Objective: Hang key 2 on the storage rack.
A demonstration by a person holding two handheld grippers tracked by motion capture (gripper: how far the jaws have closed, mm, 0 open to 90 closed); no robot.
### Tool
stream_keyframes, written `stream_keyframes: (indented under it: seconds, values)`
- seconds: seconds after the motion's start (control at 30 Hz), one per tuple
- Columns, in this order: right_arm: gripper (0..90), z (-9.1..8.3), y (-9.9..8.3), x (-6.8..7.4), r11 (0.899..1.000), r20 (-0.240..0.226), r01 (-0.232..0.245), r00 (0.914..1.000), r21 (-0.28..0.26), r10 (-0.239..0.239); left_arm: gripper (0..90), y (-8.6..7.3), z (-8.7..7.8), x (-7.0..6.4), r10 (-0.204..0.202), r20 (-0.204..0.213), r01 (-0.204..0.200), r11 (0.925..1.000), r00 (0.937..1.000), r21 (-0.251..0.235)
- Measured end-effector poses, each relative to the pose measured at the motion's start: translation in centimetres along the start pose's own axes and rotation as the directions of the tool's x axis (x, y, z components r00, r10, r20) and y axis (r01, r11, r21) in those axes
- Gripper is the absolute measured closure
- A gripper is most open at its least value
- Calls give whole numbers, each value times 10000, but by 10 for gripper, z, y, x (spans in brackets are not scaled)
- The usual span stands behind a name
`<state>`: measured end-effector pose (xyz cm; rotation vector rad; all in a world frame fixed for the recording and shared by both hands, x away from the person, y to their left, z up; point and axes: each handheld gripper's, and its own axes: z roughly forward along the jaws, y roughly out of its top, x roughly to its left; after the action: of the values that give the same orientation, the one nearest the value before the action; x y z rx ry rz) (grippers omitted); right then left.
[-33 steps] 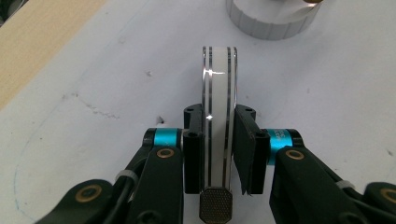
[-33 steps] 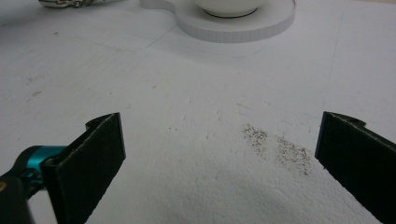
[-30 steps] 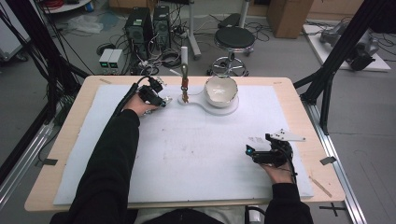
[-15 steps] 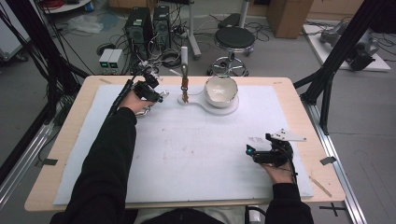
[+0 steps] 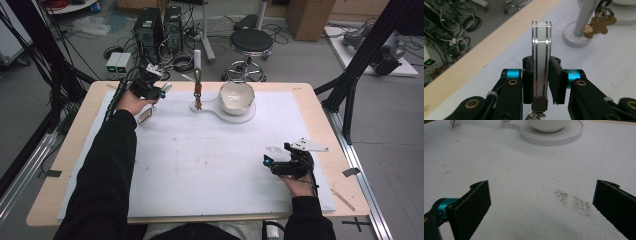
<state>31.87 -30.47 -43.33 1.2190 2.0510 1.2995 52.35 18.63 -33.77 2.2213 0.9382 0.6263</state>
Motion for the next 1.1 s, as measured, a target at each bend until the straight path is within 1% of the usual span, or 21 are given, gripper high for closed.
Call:
stream_keyframes:
  seconds: [0.1, 0.17, 0.27, 0.3, 0.33, 0.37, 0.4, 0.47, 0.57, 0.6, 0.63, 0.67, 0.7, 0.83, 0.87, 0.9, 0.93, 0.97, 1.0, 1.07, 1.1]
  values:
    - [8, 0, 0, 0, 10000, -11, -5, 10000, -5, 5, 749, 3, -11, 7, -284, -353, 269, 9987, 9990, -427]
    - [8, 0, 0, 0, 10000, -15, 36, 10000, -17, -36, 749, 5, -18, 12, -436, -451, 403, 9966, 9980, -718]
    - [8, 0, 0, 0, 10000, -28, 53, 10000, -13, -53, 749, 6, -26, 17, -640, -514, 568, 9899, 9966, -1297]
    - [7, 0, 0, 0, 10000, -17, 51, 10000, -9, -51, 749, 6, -26, 17, -640, -514, 568, 9899, 9966, -1297]
    - [8, 0, 0, 0, 10000, -18, 47, 10000, -11, -47, 749, 8, -29, 18, -703, -710, 579, 9849, 9950, -1634]
    - [7, 1, 0, 0, 10000, -19, 52, 10000, -5, -52, 749, 8, -31, 19, -759, -784, 609, 9821, 9940, -1784]
    - [8, 1, 0, 0, 10000, -5, 53, 10000, -3, -53, 749, 8, -31, 19, -759, -784, 609, 9821, 9940, -1784]
    - [8, 1, 0, 0, 10000, -14, 59, 10000, 2, -59, 750, 11, -35, 21, -856, -938, 658, 9782, 9919, -1969]
    - [7, 1, 0, 1, 10000, -21, 29, 10000, 45, -28, 750, 15, -37, 22, -829, -1060, 615, 9796, 9909, -1913]
    - [7, 1, 0, 1, 10000, -20, 33, 10000, 46, -32, 750, 21, -40, 22, -821, -1024, 592, 9760, 9914, -2094]
    - [8, 1, 0, 1, 10000, -21, 31, 10000, 38, -31, 750, 21, -40, 22, -821, -1024, 592, 9760, 9914, -2094]
    - [8, 1, 0, 1, 10000, -22, 29, 10000, 39, -29, 749, 27, -43, 22, -804, -962, 571, 9729, 9921, -2241]
    - [8, 1, 0, 1, 10000, -22, 29, 10000, 39, -29, 750, 27, -43, 22, -804, -962, 571, 9729, 9921, -2241]
    - [7, 0, 0, 0, 10000, -1, 71, 10000, -5, -71, 750, 39, -46, 20, -666, -1050, 391, 9688, 9922, -2447]
    - [7, 0, 0, 0, 10000, -9, 82, 10000, -19, -82, 750, 44, -47, 20, -513, -1100, 205, 9642, 9926, -2643]
    - [7, 0, 0, 0, 10000, -9, 82, 10000, -19, -82, 750, 44, -47, 20, -513, -1100, 205, 9642, 9926, -2643]
    - [7, 0, 0, 0, 10000, -15, 64, 10000, -17, -64, 750, 48, -49, 18, -320, -1267, -92, 9503, 9914, -3112]
    - [7, 0, 0, 0, 10000, -29, 31, 10000, -25, -31, 750, 50, -50, 17, -370, -1253, -61, 9449, 9914, -3273]
    - [7, 0, 0, 0, 10000, -9, 20, 10000, -16, -20, 750, 52, -51, 17, -452, -1161, 40, 9429, 9922, -3330]
    - [7, 0, 0, 0, 10000, -20, 11, 10000, 0, -11, 750, 57, -51, 15, -374, -1095, 3, 9471, 9933, -3210]
    - [7, 0, 0, 0, 10000, -20, 13, 10000, 0, -13, 750, 57, -51, 15, -374, -1095, 3, 9471, 9933, -3210]
